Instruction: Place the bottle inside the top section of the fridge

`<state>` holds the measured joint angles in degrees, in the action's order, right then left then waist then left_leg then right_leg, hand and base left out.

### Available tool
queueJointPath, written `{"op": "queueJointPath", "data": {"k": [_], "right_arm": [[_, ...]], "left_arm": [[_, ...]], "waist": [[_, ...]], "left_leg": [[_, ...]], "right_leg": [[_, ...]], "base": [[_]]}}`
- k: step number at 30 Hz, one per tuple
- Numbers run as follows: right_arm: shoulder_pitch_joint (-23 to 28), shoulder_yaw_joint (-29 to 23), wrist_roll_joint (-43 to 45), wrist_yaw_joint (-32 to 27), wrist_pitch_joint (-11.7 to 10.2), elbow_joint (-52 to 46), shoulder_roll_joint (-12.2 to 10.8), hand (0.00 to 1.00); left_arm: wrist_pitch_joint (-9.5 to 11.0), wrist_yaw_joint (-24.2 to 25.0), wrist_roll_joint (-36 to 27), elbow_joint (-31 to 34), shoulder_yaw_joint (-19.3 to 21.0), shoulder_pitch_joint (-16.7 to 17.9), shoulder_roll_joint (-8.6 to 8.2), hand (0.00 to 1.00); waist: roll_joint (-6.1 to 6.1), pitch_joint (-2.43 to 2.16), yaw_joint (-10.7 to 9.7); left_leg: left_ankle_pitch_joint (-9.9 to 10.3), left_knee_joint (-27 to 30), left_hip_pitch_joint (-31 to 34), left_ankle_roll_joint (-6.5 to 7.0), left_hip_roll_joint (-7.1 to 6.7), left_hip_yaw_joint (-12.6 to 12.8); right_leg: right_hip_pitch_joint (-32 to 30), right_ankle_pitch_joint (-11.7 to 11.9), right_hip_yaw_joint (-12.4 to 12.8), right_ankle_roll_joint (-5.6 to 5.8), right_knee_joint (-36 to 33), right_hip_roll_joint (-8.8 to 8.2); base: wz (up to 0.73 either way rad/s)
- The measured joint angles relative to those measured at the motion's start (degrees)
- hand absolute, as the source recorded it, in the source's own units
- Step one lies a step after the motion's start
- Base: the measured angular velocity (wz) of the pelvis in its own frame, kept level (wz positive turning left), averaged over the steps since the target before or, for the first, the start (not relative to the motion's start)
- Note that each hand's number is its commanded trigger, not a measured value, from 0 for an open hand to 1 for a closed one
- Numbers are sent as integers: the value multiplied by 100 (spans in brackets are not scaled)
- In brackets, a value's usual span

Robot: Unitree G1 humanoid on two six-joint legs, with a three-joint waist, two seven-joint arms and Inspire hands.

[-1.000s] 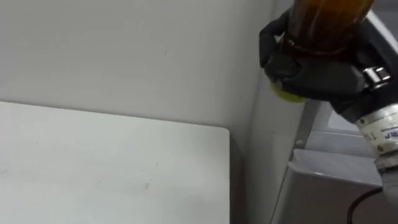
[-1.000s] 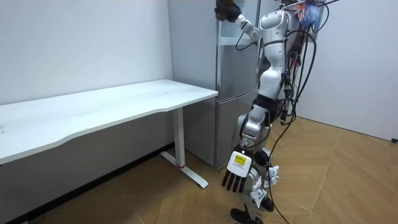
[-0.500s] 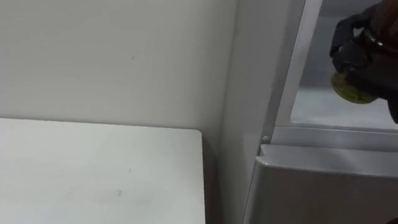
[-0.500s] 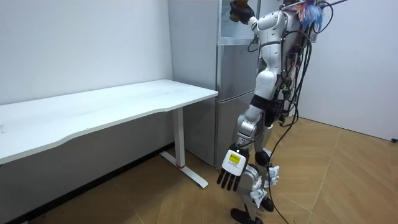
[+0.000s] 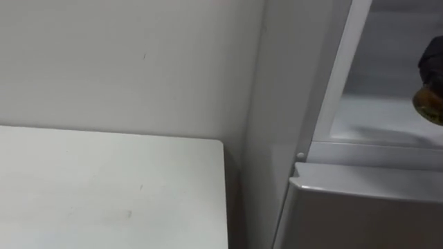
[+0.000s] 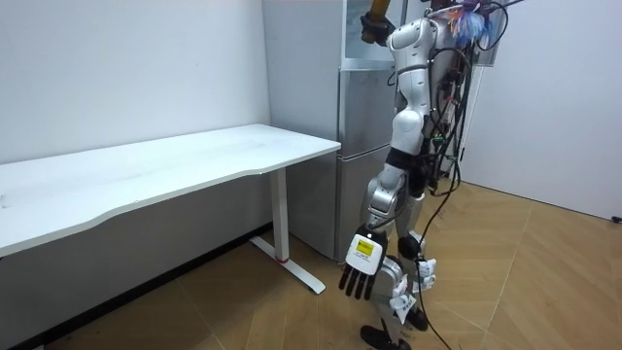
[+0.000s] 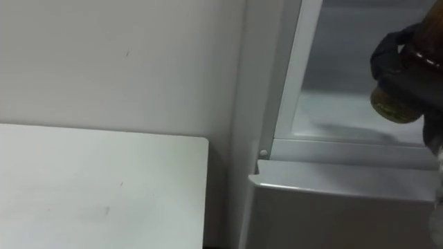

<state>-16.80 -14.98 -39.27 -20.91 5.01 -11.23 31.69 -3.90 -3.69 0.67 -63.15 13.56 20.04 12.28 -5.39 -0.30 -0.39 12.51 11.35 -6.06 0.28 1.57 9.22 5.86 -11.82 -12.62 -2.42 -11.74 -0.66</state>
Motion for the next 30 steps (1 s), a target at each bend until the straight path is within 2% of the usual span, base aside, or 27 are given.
{"op": "queueJointPath", "data": {"k": [12,14,18,21,25,27,30], "right_arm": [[-41,-9,-559,48,-6,1205,53,100],[-214,3,-559,48,11,1338,120,100],[-692,40,-736,106,36,2099,342,100],[-878,80,-796,113,138,2299,358,100],[-918,145,-800,178,163,2303,359,100],[-928,148,-801,219,225,2303,361,100],[-968,228,-806,219,265,2307,364,100]], "left_arm": [[-80,42,10,8,1,-9,-9,0],[-83,41,8,8,2,10,-9,0],[-82,52,-4,41,2,10,-13,0],[-96,87,-3,76,70,74,-10,0],[-124,172,2,77,207,106,-3,0],[-130,213,2,97,211,105,6,0],[-140,222,-1,101,210,105,6,0]], "waist": [[-77,-4,113],[-84,0,107],[-97,5,240],[-114,14,254],[-150,-4,288],[-183,-39,331],[-194,-44,370]], "left_leg": [[1,38,72,7,-39,-10],[1,40,71,7,-45,-9],[1,43,53,7,-30,-4],[1,43,59,7,-30,-6],[1,45,82,7,-30,-15],[0,51,142,6,-28,-25],[0,51,128,6,-22,-53]], "right_leg": [[-85,-4,-9,0,-65,-20],[-95,-4,-8,1,-72,-18],[-114,-5,4,1,-78,-19],[-124,-15,2,0,-78,-21],[-136,-26,-8,1,-73,-23],[-186,-26,-17,1,-83,-25],[-122,-25,-42,1,-87,-30]], "base": [[0],[-2],[-4],[0],[0],[0],[4]]}}
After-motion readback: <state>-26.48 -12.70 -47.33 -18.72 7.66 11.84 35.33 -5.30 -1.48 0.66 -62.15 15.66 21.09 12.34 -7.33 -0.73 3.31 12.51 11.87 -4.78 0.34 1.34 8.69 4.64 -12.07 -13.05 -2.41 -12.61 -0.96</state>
